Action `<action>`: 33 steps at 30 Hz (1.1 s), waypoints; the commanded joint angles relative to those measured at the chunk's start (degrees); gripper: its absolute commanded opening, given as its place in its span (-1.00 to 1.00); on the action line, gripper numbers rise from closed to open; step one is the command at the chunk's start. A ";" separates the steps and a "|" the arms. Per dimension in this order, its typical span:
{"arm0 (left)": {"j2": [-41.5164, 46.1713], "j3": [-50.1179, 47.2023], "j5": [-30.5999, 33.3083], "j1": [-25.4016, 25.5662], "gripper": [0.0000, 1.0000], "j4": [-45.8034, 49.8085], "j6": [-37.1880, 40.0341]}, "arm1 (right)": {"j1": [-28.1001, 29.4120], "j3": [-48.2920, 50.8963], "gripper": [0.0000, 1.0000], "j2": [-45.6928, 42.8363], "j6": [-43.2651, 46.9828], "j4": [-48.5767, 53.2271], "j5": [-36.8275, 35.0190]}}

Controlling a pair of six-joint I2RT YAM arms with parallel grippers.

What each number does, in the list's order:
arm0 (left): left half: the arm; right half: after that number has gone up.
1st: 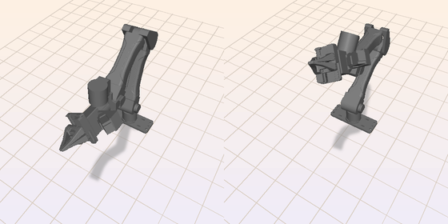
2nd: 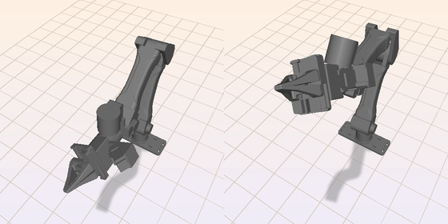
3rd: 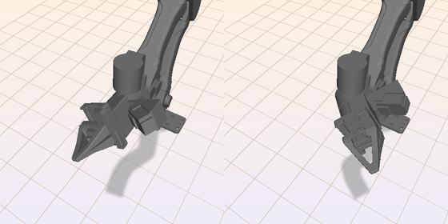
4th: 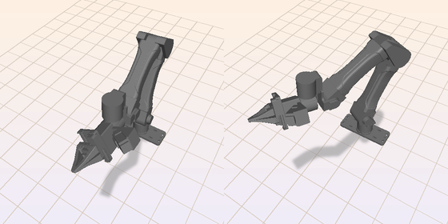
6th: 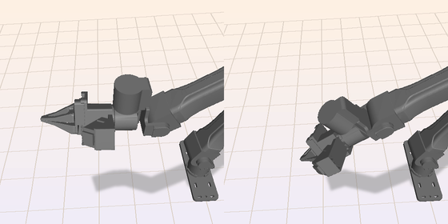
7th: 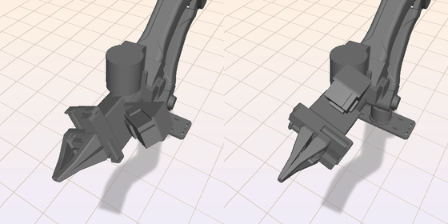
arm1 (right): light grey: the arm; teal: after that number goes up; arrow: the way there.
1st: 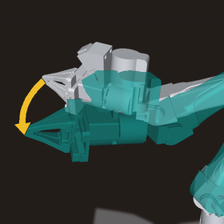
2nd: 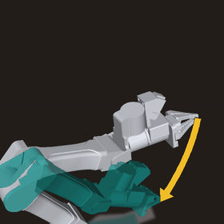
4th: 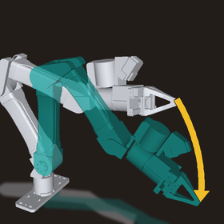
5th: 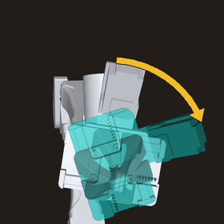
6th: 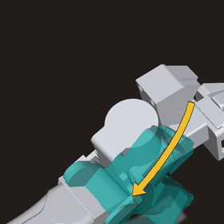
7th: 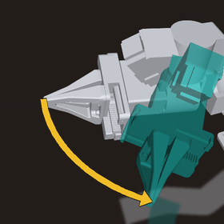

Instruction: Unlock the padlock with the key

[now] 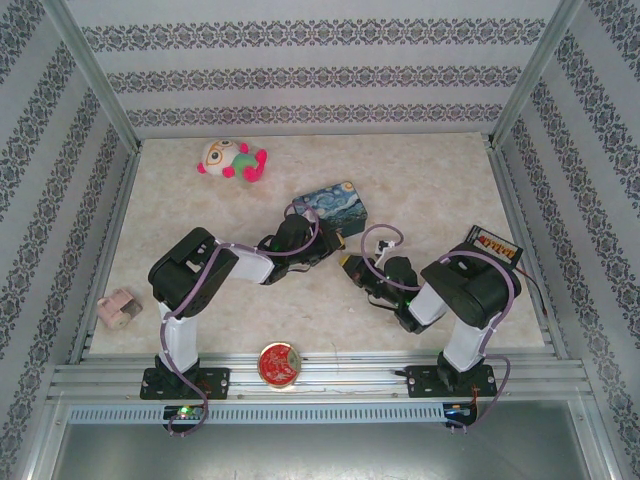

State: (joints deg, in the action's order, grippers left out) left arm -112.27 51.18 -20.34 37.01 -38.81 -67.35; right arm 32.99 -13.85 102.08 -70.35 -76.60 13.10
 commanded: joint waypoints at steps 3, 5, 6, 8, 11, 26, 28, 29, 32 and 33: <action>-2.52 -1.25 -1.01 -0.01 -1.00 0.46 -3.02 | 0.92 -2.57 -1.00 -0.77 -0.32 -2.86 -0.91; -2.19 -1.18 -1.16 -0.01 -1.00 0.81 -2.60 | -0.04 -2.34 -1.00 -1.26 -0.49 -2.86 -0.69; -2.10 -1.04 -1.31 0.00 -1.00 0.98 -2.43 | -0.69 -2.24 -1.00 -1.44 -0.56 -2.86 -0.27; -1.99 -0.90 -1.60 -0.01 -1.00 1.28 -2.20 | -2.01 -2.23 -0.94 -1.60 -0.93 -2.86 1.19; -1.91 -0.82 -1.90 -0.01 -1.00 1.31 -2.22 | -3.16 -2.59 -0.84 -2.38 -0.84 -2.85 2.84; -1.29 -0.91 -2.25 -0.01 -1.00 0.98 -2.19 | -6.46 -2.76 -0.87 -3.53 -2.58 -2.86 6.68; -1.20 -0.83 -2.34 -0.01 -1.00 1.10 -2.13 | -7.27 -2.96 -0.85 -3.90 -3.18 -2.86 8.03; -1.20 -0.82 -2.43 -0.01 -1.00 1.09 -2.08 | -7.53 -3.22 -0.83 -3.99 -3.38 -2.86 8.75; -1.29 -0.69 -2.54 -0.01 -1.00 0.76 -2.09 | -8.03 -4.14 -0.76 -3.83 -4.00 -2.86 10.65; -1.37 -0.64 -2.59 -0.01 -1.00 0.60 -2.17 | -8.12 -4.45 -0.76 -3.65 -4.33 -2.86 10.96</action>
State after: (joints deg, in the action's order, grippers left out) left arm -112.62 51.18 -19.88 37.01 -40.40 -69.06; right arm 26.09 -15.31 100.57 -74.06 -73.30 23.79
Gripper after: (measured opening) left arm 0.088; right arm 0.119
